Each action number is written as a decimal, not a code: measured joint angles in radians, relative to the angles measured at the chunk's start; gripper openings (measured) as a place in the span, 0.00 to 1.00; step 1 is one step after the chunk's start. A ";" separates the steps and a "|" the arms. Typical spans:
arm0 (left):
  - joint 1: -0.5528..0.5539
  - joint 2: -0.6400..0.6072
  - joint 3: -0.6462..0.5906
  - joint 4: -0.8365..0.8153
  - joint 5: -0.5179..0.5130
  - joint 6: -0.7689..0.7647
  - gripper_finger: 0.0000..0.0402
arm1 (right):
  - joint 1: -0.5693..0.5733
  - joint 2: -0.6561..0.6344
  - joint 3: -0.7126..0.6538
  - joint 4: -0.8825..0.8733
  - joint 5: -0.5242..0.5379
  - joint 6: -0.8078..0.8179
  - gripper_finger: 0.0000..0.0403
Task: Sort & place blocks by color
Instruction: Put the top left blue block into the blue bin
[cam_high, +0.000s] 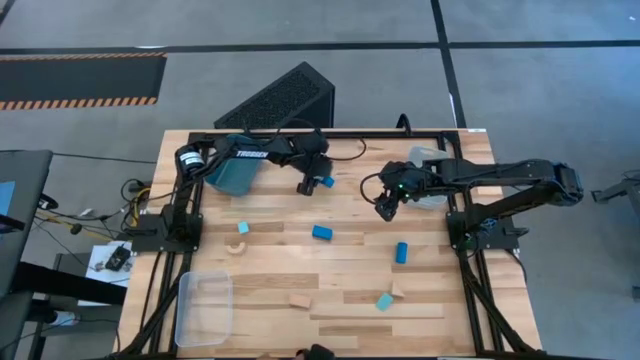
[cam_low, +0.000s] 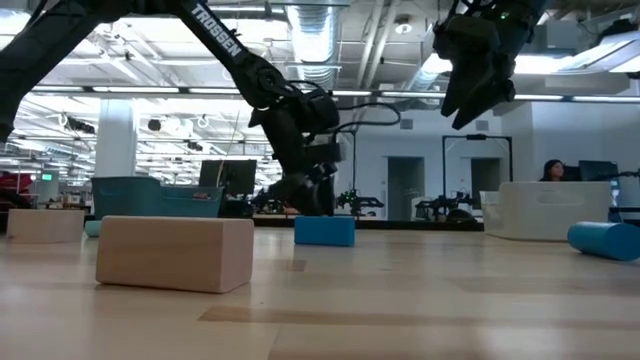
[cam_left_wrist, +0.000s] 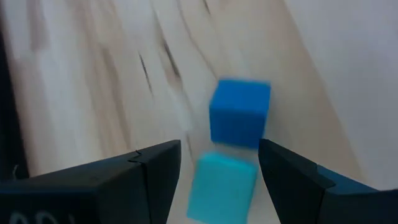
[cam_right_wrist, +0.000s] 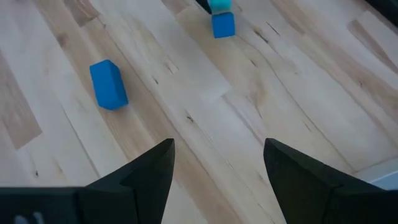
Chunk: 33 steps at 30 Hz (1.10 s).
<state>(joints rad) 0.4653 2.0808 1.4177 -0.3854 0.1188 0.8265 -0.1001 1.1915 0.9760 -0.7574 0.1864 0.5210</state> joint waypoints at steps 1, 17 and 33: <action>0.000 0.000 0.000 0.002 -0.004 0.006 0.51 | 0.004 0.000 0.000 0.000 0.000 0.006 0.67; -0.037 0.000 0.001 -0.021 -0.129 0.218 0.51 | 0.080 0.000 0.000 -0.006 0.066 0.083 0.67; -0.073 -0.002 0.001 -0.077 -0.128 0.185 0.51 | 0.096 0.000 0.000 -0.006 0.063 0.137 0.67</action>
<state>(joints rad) 0.3921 2.0792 1.4185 -0.4628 -0.0093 1.0119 -0.0044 1.1919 0.9764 -0.7635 0.2497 0.6582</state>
